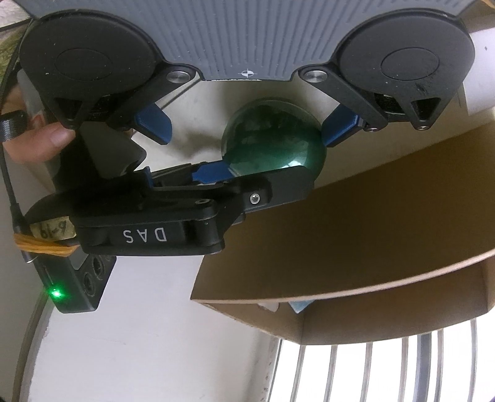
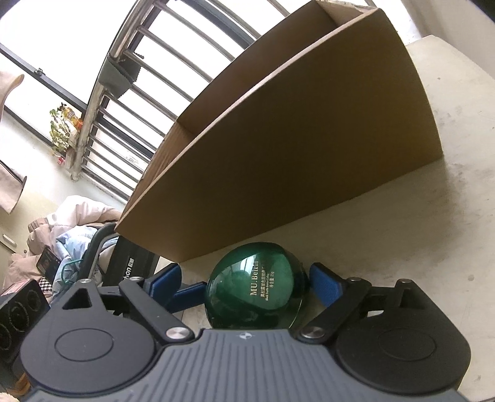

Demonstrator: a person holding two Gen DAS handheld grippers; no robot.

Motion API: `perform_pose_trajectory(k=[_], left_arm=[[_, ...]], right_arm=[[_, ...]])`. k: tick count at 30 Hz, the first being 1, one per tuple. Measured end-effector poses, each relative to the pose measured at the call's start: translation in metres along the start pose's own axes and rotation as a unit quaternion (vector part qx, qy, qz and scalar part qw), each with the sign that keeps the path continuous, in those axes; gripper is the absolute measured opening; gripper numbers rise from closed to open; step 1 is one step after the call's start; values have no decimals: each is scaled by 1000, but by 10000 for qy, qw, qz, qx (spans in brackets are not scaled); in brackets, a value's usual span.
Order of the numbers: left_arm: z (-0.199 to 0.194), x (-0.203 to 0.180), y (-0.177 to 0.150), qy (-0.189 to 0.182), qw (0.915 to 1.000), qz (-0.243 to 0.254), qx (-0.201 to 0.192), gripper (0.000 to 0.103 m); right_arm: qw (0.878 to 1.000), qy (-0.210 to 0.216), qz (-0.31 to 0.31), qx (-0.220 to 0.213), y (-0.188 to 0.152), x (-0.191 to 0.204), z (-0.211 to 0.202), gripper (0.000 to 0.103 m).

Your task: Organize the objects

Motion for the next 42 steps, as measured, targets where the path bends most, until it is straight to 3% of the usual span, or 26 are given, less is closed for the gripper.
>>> perform_pose_trajectory(k=[33, 42], left_arm=[[8, 7, -1, -102, 9999, -104, 29, 103], [16, 6, -6, 258, 9996, 52, -51, 103]], right_arm=[[9998, 132, 129, 66, -1, -2, 6, 102], [9999, 10, 3, 135, 0, 3, 6, 103]])
Point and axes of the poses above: each gripper's, at about its wrist camera, not at the fingertips, and z roughly the way its jaws point, x to its left, y to its top, the point moved 6 cm from there along z, roughly the way its jaws point, and after that the axes turned 11 degrees about x, right-handed, at the moved point
